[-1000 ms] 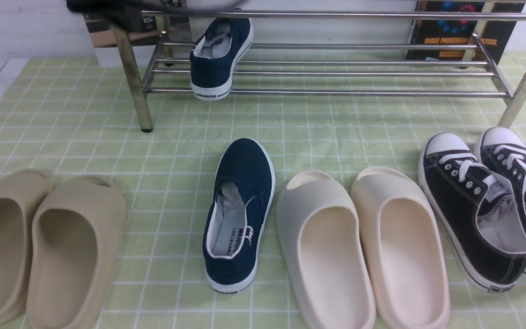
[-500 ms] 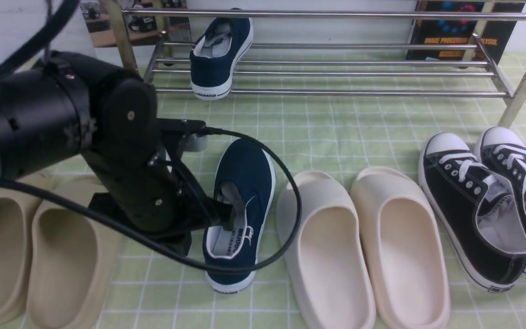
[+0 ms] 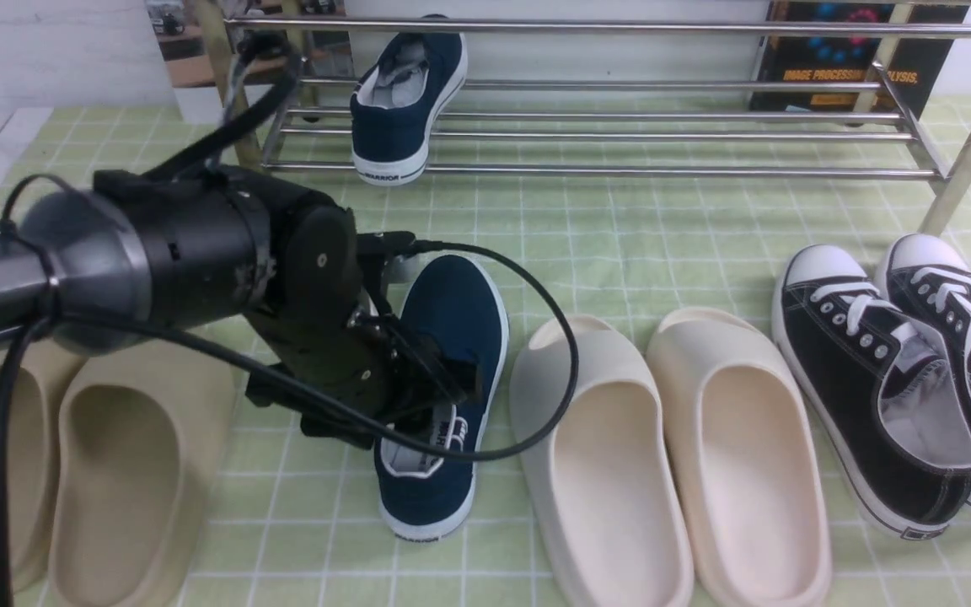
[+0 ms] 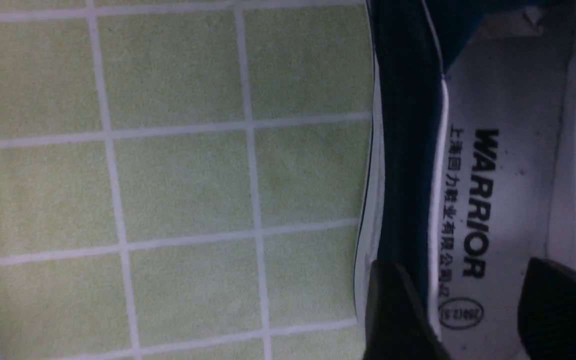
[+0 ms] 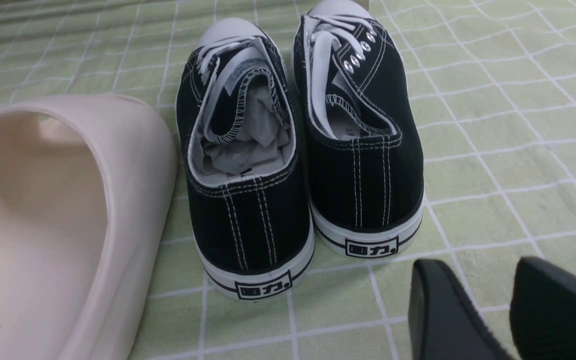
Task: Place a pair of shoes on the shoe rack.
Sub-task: Use the left arm to grab the shoe closest to it, then use the left arm to put a shoe into the shoe rack
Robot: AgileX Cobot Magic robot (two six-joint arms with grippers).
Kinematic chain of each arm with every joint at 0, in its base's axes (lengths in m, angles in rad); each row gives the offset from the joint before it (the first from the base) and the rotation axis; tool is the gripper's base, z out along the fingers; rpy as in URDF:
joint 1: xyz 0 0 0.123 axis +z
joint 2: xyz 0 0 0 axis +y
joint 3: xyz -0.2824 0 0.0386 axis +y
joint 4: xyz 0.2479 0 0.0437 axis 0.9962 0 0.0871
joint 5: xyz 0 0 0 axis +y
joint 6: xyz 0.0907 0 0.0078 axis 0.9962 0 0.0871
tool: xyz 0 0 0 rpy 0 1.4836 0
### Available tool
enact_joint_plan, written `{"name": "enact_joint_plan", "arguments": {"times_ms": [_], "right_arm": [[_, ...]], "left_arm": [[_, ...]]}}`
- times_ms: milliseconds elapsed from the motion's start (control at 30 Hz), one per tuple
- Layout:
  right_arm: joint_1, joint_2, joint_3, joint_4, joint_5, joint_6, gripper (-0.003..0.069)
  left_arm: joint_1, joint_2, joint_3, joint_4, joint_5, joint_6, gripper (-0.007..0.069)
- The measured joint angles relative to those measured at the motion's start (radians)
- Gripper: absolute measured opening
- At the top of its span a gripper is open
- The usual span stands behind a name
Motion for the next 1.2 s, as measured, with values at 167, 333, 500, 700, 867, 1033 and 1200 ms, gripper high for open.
{"name": "enact_joint_plan", "arguments": {"times_ms": [167,333,500,700,867,1033,1200], "right_arm": [[0.000,0.000,0.000,0.000,0.000,0.000,0.0246],[0.000,0.000,0.000,0.000,0.000,0.000,0.0246],[0.000,0.000,0.000,0.000,0.000,0.000,0.0246],[0.000,0.000,0.000,0.000,0.000,0.000,0.0246],[0.000,0.000,0.000,0.000,0.000,0.000,0.0246],[0.000,0.000,0.000,0.000,0.000,0.000,0.0246],[0.000,0.000,0.000,0.000,0.000,0.000,0.0246]], "left_arm": [[0.000,0.033,0.000,0.004,-0.009,-0.002,0.0255],[0.000,0.030,-0.015,0.019,0.024,-0.002,0.0022],[0.000,0.001,-0.139,0.058,0.141,-0.002,0.0000],[0.000,-0.009,-0.347,0.098,0.190,0.000,0.0000],[0.000,0.077,-0.532,0.113,0.211,0.000,0.0000],[0.004,0.238,-0.690,0.112,0.278,-0.003,0.0000],[0.048,0.382,-0.841,0.057,0.322,-0.024,0.0000]]}}
